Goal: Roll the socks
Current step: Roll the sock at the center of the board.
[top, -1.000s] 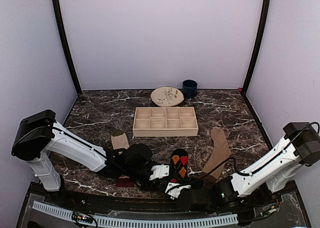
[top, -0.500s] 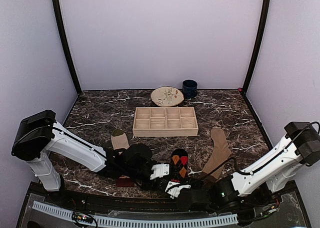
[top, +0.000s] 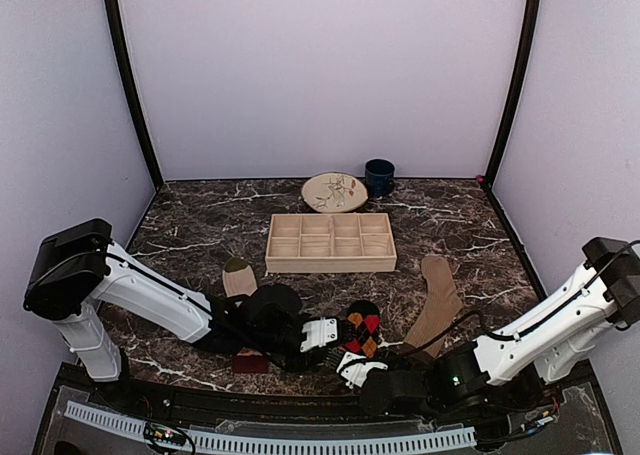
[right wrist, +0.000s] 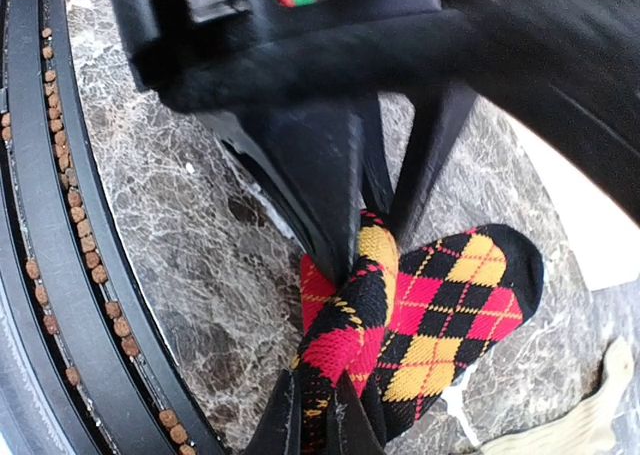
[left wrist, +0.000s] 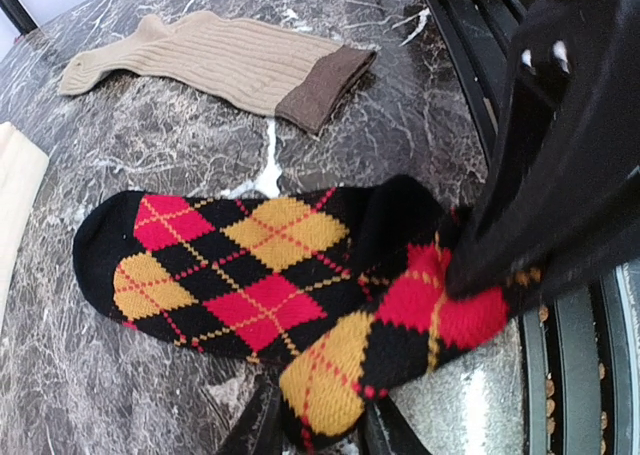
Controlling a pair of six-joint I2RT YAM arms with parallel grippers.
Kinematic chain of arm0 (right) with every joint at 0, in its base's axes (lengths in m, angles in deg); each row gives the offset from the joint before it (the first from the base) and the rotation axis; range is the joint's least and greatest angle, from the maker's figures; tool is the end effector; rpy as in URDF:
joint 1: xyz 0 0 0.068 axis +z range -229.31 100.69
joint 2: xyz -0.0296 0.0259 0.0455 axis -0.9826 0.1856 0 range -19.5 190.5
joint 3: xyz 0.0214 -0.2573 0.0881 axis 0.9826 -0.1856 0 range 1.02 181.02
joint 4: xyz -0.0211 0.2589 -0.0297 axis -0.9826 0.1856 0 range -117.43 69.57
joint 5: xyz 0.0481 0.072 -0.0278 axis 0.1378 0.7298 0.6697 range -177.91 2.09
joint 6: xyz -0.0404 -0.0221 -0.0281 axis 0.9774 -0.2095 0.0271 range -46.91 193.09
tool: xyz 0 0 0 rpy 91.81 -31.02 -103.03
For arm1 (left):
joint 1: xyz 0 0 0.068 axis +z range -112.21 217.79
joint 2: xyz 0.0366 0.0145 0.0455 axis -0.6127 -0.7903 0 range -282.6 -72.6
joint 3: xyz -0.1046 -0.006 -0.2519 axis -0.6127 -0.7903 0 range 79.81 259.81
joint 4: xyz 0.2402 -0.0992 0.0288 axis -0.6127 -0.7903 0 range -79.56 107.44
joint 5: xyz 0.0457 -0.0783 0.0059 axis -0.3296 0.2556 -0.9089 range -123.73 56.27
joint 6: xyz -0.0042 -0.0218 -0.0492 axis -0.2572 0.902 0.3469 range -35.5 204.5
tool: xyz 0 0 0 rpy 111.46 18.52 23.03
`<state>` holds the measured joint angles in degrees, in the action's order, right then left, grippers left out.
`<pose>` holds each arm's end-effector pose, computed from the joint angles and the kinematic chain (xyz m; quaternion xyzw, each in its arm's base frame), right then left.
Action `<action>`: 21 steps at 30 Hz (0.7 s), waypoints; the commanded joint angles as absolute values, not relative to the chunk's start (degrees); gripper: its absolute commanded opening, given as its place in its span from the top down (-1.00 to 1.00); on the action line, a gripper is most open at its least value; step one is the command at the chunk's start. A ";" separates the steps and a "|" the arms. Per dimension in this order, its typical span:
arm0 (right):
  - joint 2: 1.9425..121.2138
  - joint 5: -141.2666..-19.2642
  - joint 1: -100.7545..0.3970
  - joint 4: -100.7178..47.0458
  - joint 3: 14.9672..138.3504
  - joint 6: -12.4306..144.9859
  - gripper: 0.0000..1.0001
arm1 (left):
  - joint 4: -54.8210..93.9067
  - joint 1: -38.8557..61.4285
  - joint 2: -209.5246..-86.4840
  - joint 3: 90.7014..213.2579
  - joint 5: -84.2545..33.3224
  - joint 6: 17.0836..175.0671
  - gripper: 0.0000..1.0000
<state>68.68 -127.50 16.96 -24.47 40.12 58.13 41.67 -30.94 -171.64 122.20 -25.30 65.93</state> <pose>-0.0079 0.2806 0.1516 -0.4961 0.7468 0.0716 0.4371 0.1179 -0.3174 0.1439 0.6289 0.6080 -0.2619 0.4077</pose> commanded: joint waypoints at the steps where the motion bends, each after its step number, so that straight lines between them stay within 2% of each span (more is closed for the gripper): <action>1: 65.54 -124.49 16.14 -25.89 38.49 54.83 1.00 | 42.60 -30.08 -169.61 120.25 -28.13 66.20 0.42; 21: 60.98 -110.64 10.23 -31.76 33.65 43.31 1.00 | 48.77 -29.91 -164.31 113.42 -33.06 68.15 0.49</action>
<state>61.42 -115.15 11.35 -27.77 35.20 47.53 46.54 -30.20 -167.62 115.23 -30.44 67.15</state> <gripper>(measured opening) 0.045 0.259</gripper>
